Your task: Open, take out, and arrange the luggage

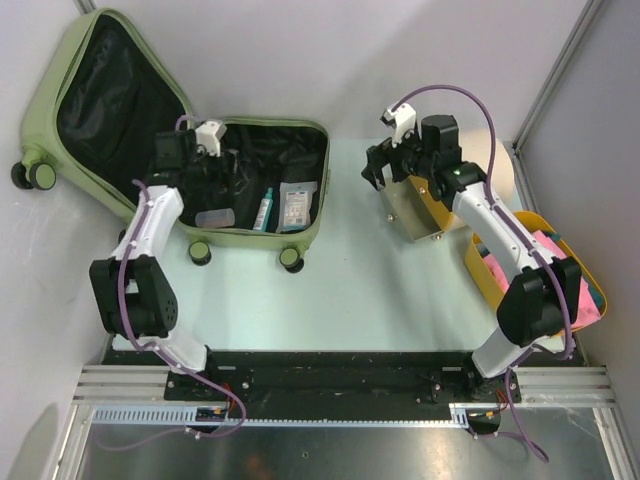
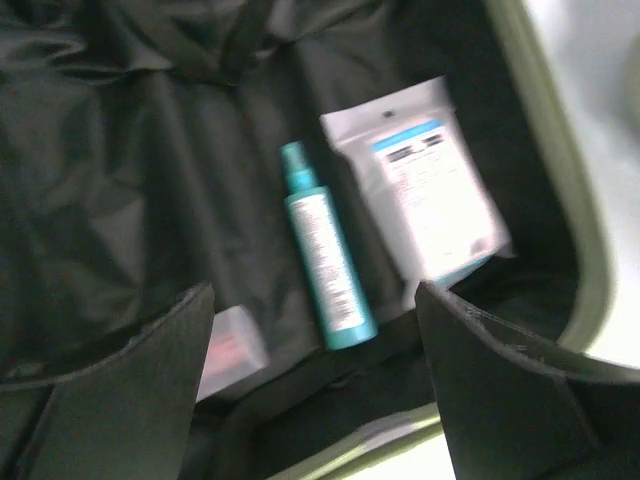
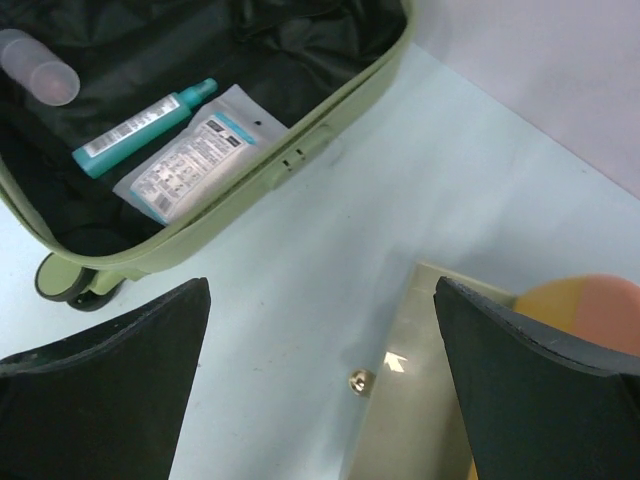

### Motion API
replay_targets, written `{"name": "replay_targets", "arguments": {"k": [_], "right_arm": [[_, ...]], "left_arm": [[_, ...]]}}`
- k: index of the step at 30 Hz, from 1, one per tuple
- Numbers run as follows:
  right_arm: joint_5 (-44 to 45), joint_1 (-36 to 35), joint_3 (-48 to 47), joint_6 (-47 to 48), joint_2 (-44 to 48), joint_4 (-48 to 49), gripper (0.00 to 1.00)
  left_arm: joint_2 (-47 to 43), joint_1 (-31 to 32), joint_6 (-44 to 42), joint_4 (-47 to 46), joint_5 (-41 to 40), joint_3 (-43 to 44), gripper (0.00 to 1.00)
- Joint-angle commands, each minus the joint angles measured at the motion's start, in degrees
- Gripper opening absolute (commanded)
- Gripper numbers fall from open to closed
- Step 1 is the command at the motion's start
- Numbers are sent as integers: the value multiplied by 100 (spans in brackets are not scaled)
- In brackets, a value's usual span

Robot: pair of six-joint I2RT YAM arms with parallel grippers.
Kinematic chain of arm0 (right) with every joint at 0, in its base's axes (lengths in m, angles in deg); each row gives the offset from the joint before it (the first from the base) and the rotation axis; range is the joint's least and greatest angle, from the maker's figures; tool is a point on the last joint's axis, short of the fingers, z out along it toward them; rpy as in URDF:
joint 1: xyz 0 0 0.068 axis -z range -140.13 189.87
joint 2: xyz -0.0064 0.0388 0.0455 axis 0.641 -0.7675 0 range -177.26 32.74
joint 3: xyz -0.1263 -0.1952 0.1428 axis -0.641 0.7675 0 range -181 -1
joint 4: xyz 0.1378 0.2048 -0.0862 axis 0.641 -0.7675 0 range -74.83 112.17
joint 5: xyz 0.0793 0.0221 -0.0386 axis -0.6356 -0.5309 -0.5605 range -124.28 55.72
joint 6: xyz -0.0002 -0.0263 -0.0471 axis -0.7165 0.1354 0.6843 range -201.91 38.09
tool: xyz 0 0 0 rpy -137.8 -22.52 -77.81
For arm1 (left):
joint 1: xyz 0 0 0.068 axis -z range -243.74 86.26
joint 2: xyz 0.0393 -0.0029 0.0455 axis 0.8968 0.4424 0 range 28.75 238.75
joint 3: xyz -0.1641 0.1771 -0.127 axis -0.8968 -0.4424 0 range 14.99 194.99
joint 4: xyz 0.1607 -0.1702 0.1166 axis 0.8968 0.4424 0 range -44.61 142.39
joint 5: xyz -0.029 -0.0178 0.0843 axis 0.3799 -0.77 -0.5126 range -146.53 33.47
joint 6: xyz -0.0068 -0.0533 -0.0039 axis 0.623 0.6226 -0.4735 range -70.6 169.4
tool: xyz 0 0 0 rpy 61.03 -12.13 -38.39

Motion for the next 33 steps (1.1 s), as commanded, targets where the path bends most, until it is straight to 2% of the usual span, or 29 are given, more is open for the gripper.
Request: {"name": "replay_targets", "arguments": {"k": [1, 2, 8, 10, 15, 20, 33], "right_arm": [[-587, -40, -527, -23, -373, -110, 99], [-604, -31, -589, -49, -445, -163, 99], [-359, -40, -1010, -514, -884, -471, 95], [-96, -58, -1081, -699, -972, -567, 94], [81, -67, -1213, -990, -1122, -682, 93], [151, -128, -1248, -1016, -1183, -656, 92], [266, -111, -1600, -1007, -1421, -717, 91]], "left_arm": [[109, -338, -2512, 1413, 18, 515, 86], [171, -338, -2556, 1422, 62, 568, 86], [1075, 49, -1425, 1431, -157, 1042, 79], [1576, 399, -880, 1440, -578, 1305, 79], [2288, 515, 60, 1414, -869, 1807, 73], [2894, 620, 291, 1405, -1105, 2273, 66], [3564, 875, 686, 1422, -1836, 2344, 49]]}}
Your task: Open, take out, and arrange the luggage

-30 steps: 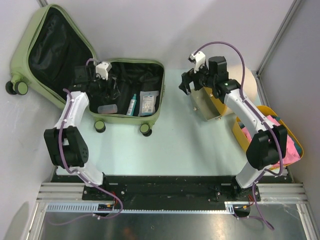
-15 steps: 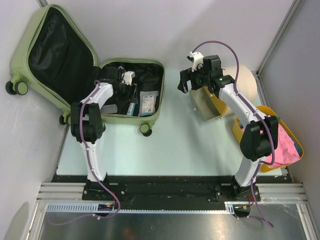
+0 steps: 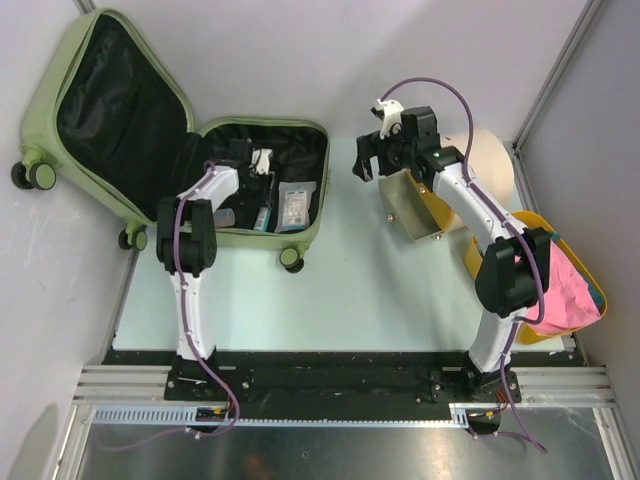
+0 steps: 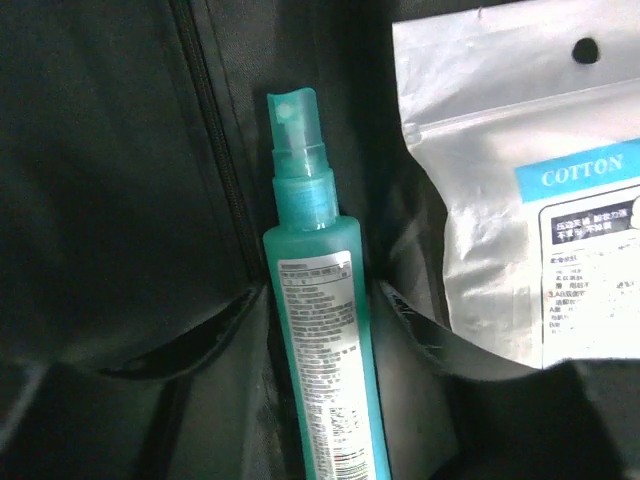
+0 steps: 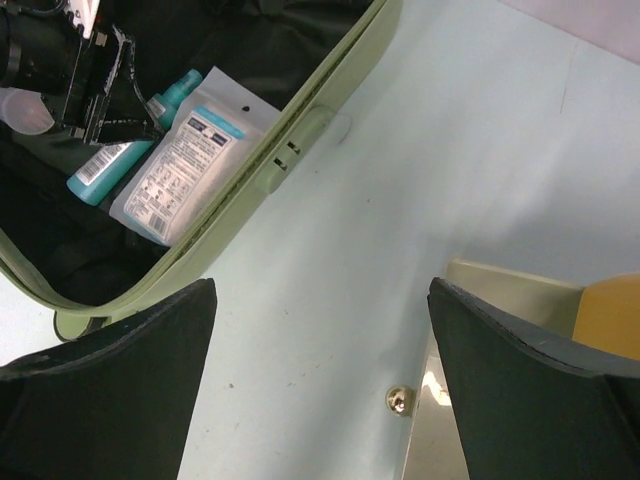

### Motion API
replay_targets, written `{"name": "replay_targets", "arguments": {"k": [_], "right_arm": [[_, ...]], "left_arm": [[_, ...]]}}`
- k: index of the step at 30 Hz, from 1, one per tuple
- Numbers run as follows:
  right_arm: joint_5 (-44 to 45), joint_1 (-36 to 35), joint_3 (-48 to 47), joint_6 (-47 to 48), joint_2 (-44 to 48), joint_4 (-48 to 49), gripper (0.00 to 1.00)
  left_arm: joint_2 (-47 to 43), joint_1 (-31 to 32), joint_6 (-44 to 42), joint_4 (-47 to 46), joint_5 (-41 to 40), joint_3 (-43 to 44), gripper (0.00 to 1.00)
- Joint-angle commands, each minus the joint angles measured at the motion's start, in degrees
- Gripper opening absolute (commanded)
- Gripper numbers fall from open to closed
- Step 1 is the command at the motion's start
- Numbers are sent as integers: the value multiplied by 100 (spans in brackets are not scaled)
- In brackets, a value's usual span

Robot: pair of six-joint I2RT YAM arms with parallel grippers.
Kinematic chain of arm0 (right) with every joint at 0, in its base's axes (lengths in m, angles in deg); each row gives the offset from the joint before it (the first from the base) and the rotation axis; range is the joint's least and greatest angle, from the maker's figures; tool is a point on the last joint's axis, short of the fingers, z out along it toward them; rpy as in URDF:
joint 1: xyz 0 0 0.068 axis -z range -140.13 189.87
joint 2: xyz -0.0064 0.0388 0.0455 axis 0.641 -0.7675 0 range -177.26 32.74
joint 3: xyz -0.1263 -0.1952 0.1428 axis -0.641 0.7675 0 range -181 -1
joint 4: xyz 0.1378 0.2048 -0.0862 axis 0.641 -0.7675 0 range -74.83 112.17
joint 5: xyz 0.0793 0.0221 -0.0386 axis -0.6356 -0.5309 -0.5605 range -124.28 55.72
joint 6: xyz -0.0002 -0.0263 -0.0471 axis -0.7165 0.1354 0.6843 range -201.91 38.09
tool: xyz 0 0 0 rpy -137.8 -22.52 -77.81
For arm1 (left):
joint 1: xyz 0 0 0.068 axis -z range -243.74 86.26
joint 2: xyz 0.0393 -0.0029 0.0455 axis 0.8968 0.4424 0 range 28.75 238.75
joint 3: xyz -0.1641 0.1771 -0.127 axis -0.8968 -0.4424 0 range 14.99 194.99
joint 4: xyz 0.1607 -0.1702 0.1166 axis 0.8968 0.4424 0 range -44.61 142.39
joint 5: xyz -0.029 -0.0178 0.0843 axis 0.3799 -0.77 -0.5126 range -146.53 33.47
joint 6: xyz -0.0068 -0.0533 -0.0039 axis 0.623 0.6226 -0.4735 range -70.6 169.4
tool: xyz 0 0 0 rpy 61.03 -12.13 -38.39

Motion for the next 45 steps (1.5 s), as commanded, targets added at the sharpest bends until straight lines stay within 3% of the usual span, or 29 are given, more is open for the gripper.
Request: {"name": "replay_targets", "arguments": {"k": [1, 2, 8, 9, 13, 18, 22, 26, 34, 40, 43, 45], "right_arm": [[60, -21, -372, -65, -77, -13, 92], [51, -12, -389, -74, -85, 4, 91], [-308, -21, -416, -267, -138, 92, 88], [-483, -21, -407, -285, -147, 179, 87], [-836, -108, -416, -671, -165, 531, 82], [-1169, -354, -346, -1224, -139, 1241, 77], [-1460, -574, -152, -1927, -24, 1954, 77], [-1723, -768, 102, -2489, 72, 2587, 83], [-2295, -944, 305, -3413, -15, 3484, 83], [-2611, -953, 322, -3836, -51, 3678, 72], [-2647, -952, 436, -4029, -7, 3748, 61], [-2612, -918, 481, -4082, 29, 3784, 44]], "left_arm": [[60, 42, 393, 24, -197, 208, 47], [43, 42, 420, 32, -162, 217, 45], [-605, 25, 867, -20, 548, 357, 2], [-738, 7, 946, -90, 646, 392, 0], [-1511, -10, 1447, -485, 1418, 454, 0], [-2258, -2, 2720, -1239, 2026, 349, 0], [-2734, 104, 3687, -2075, 2404, -308, 0], [-3200, 165, 4908, -3697, 2589, -1117, 0], [-3403, 394, 6114, -5416, 3204, -1962, 0], [-3438, 429, 6913, -6523, 3345, -2367, 0], [-3438, 438, 7029, -6744, 3310, -2428, 0], [-3438, 438, 7064, -6788, 3284, -2463, 0]]}}
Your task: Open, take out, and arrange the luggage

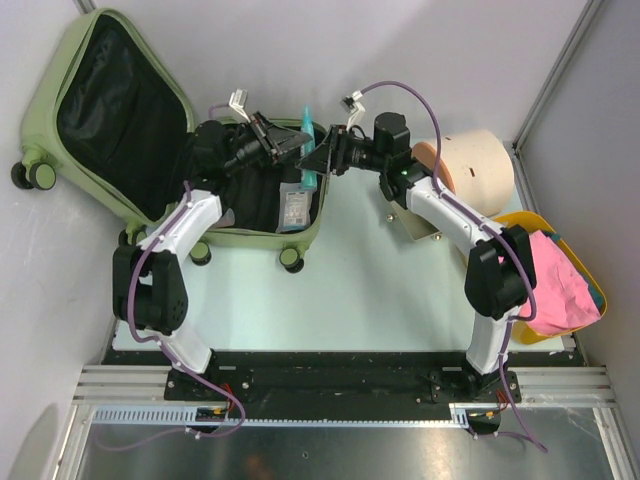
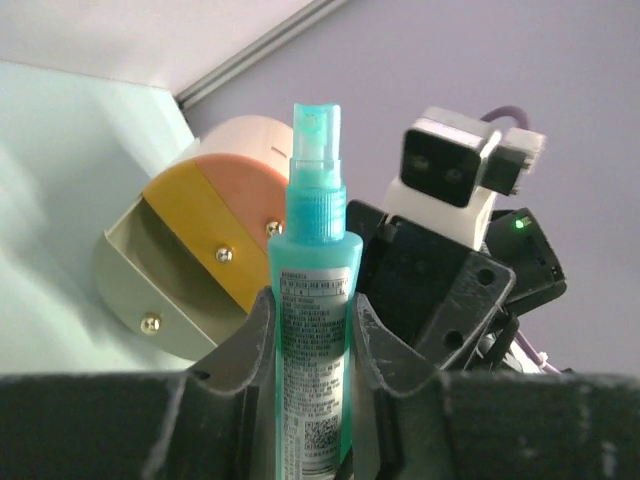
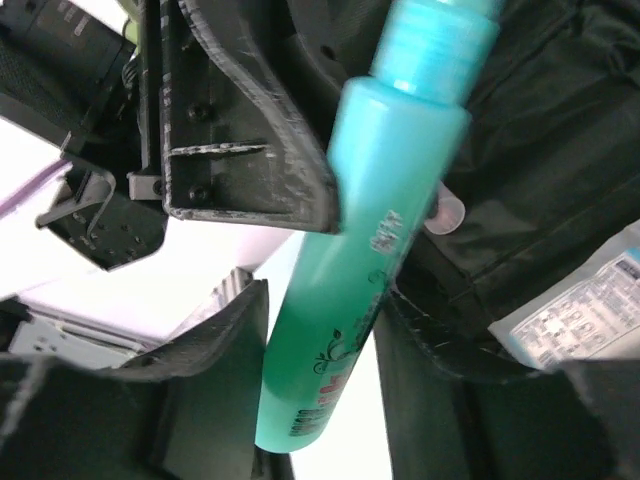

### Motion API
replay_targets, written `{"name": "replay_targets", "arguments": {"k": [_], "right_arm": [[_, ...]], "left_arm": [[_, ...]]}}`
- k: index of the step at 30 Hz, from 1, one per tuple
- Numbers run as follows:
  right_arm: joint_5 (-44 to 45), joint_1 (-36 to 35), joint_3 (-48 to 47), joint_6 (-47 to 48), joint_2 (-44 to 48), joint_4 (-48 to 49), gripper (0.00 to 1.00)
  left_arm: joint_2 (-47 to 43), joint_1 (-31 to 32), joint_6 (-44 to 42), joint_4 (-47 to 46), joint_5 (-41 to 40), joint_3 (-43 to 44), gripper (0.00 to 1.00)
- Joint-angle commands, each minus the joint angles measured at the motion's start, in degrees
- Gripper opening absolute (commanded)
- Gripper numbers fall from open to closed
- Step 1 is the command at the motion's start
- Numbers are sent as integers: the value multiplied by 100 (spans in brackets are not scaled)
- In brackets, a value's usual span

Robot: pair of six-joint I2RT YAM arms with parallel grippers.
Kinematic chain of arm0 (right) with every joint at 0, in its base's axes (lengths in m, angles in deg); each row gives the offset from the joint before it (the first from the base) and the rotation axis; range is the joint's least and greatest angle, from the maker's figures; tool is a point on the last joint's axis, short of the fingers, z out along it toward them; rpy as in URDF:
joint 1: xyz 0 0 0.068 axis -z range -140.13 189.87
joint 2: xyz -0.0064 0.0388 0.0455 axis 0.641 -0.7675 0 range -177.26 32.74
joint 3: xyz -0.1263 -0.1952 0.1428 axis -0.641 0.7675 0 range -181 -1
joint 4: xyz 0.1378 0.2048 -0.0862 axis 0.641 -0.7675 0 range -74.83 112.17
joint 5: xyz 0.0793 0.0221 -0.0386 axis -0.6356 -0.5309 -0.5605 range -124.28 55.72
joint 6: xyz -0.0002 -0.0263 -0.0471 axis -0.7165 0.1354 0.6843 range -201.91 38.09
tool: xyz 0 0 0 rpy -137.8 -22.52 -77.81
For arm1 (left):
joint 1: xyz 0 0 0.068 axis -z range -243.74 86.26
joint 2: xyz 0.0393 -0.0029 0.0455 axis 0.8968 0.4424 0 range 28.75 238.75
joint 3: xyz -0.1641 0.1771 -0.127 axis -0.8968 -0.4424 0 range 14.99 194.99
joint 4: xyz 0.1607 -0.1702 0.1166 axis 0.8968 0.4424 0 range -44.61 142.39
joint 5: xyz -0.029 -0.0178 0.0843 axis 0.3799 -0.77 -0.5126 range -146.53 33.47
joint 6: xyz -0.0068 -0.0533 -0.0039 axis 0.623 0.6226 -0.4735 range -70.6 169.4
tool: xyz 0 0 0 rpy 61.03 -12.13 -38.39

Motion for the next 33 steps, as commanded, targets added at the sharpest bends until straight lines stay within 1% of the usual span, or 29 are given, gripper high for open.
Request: {"name": "replay_targets", "arguments": {"k": [1, 2, 3, 4, 5, 6, 7, 8, 9, 10, 11, 12, 13, 14, 15, 16, 18, 19, 20, 21, 24, 27, 28, 29, 31, 33], "right_arm": [[-133, 25, 85, -338, 212, 339, 37], [-46, 42, 76, -294, 247, 208, 19], [33, 51, 59, -242, 282, 94, 12], [95, 60, 67, -111, 335, -20, 6], [252, 69, 59, -22, 431, -291, 0], [349, 77, 59, 83, 493, -468, 0], [472, 95, 85, 180, 563, -653, 0], [778, 95, 94, 468, 721, -1072, 0], [972, 104, 94, 627, 792, -1433, 0], [1148, 112, 94, 786, 871, -1698, 0], [1620, 113, 103, 1266, 950, -2257, 0], [1921, 104, 94, 1479, 1064, -2593, 0], [2237, 95, 68, 1734, 1100, -2927, 0], [2971, 104, 41, 1910, 1118, -3575, 0], [3378, 112, 59, 2095, 1196, -3833, 0], [3687, 147, 241, 2192, 1275, -4019, 0], [4539, 174, 497, 2525, 1451, -4240, 0], [4760, 165, 585, 2658, 1556, -4293, 0], [5250, 183, 760, 2772, 1601, -4302, 0], [5481, 218, 823, 2826, 1610, -4302, 0], [5974, 349, 911, 3204, 1479, -4372, 0], [6186, 569, 911, 3047, 1312, -4574, 0], [6125, 639, 911, 3011, 1276, -4618, 0], [5820, 701, 911, 3020, 1206, -4670, 0], [5642, 789, 885, 3159, 1092, -4758, 0], [5335, 833, 632, 3318, 899, -4908, 0]], "left_arm": [[-218, 18, 479, -828, 93, -70, 1], [-227, 18, 479, -836, 66, -97, 7], [-245, 18, 488, -828, 57, -158, 15], [-254, 18, 470, -828, 57, -184, 35], [-271, 18, 461, -836, 49, -228, 45], [-289, 9, 461, -836, 14, -333, 56], [-358, 1, 418, -793, 5, -404, 85], [-411, -43, 348, -749, -13, -483, 99], [-473, -69, 234, -653, -74, -631, 100], [-630, -96, -89, -304, -144, -694, 100], [-701, -157, -319, -65, -206, -747, 100], [-798, -184, -599, 198, -293, -773, 100], [-877, -201, -1185, 714, -451, -791, 100], [-1052, -202, -1504, 1041, -592, -774, 100], [-1132, -202, -1768, 1279, -724, -774, 100], [-1211, -210, -2084, 1421, -812, -834, 100], [-1448, -202, -2289, 1475, -865, -1018, 100], [-1519, -202, -2385, 1484, -900, -1081, 100], [-1563, -202, -2421, 1493, -927, -1142, 100], [-1659, -202, -2430, 1501, -936, -1238, 100], [-1739, -210, -2439, 1519, -936, -1371, 100], [-1792, -202, -2386, 1528, -910, -1424, 100], [-1818, -202, -2404, 1528, -918, -1433, 100], [-1827, -202, -2404, 1528, -918, -1441, 100], [-1853, -202, -2386, 1528, -909, -1450, 100], [-1853, -202, -2369, 1528, -874, -1468, 100]]}}
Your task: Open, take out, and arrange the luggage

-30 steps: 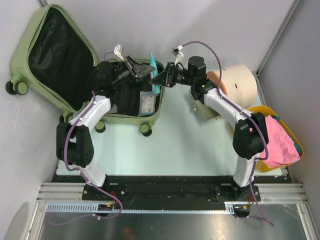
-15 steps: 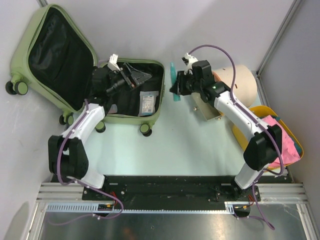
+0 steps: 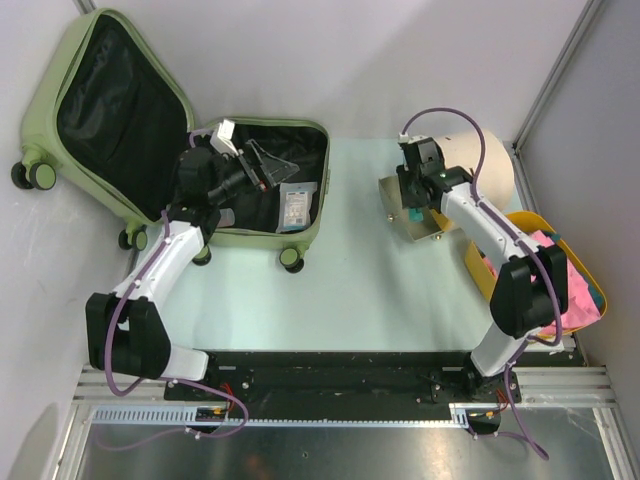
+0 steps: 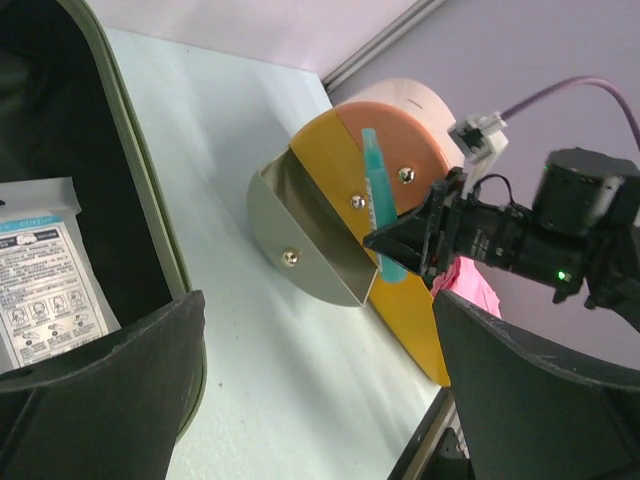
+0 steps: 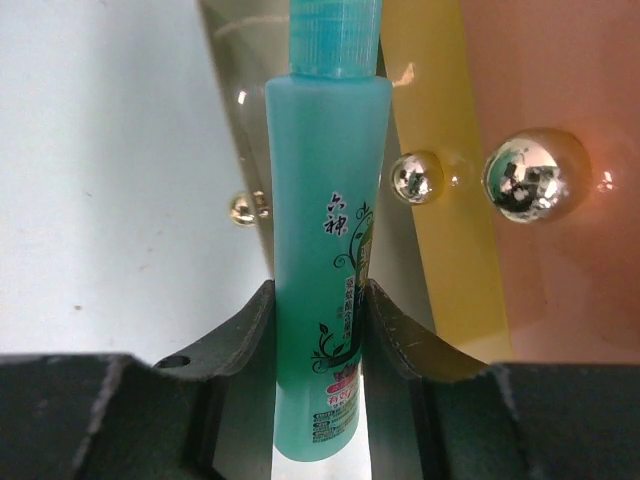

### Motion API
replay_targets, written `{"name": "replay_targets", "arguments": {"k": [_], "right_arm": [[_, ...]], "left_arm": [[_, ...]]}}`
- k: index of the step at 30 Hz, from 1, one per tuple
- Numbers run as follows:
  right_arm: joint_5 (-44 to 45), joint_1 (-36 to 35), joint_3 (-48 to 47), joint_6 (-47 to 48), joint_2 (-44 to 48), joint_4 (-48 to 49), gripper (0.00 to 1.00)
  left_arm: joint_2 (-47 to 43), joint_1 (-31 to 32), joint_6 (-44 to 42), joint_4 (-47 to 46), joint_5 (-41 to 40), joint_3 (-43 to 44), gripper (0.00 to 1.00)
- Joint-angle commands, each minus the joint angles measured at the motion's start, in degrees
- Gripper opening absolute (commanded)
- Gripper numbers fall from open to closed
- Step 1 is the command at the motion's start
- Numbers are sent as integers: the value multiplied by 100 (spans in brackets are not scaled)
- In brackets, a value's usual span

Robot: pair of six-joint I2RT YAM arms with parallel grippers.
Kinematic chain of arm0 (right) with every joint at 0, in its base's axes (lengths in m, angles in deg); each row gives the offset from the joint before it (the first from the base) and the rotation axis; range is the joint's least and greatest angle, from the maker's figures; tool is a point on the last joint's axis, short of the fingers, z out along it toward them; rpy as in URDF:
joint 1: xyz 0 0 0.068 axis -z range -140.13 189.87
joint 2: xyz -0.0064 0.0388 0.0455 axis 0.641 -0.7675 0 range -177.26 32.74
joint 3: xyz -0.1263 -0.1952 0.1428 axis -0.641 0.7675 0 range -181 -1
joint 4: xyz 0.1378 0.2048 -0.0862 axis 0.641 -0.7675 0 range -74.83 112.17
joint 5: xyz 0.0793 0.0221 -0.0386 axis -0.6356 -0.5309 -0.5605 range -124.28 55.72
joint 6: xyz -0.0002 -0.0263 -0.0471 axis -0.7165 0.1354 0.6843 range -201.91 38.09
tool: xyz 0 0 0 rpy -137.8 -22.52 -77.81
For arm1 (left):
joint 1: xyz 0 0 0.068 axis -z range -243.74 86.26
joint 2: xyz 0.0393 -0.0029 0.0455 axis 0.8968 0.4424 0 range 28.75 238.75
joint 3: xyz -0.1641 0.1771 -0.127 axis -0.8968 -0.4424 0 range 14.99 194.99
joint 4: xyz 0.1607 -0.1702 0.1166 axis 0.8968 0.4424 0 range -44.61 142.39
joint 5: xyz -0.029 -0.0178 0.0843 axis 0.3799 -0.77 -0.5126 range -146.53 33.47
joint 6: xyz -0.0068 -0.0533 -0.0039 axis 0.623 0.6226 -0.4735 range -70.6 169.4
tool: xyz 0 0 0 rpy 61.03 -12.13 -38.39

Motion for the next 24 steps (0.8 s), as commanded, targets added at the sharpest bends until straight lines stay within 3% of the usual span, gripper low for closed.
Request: {"name": "replay_targets", "arguments": {"k": [1, 10, 14, 21, 24], "right_arm": [[-344, 110, -445, 400, -323, -309, 0], [-495, 251, -841, 656, -894, -565, 0], [-206, 242, -955, 586, -1080, -539, 8], [68, 277, -1122, 542, -1396, -468, 11], [112, 251, -1096, 454, -1440, -521, 21]], "left_arm": [[-236, 2, -144, -63, -22, -43, 100], [-227, -7, -65, -63, -22, -96, 100], [-192, 2, -65, -63, 13, -61, 100], [-139, -7, -12, -63, 57, -60, 100], [-104, 2, -21, -63, 92, -43, 100]]}}
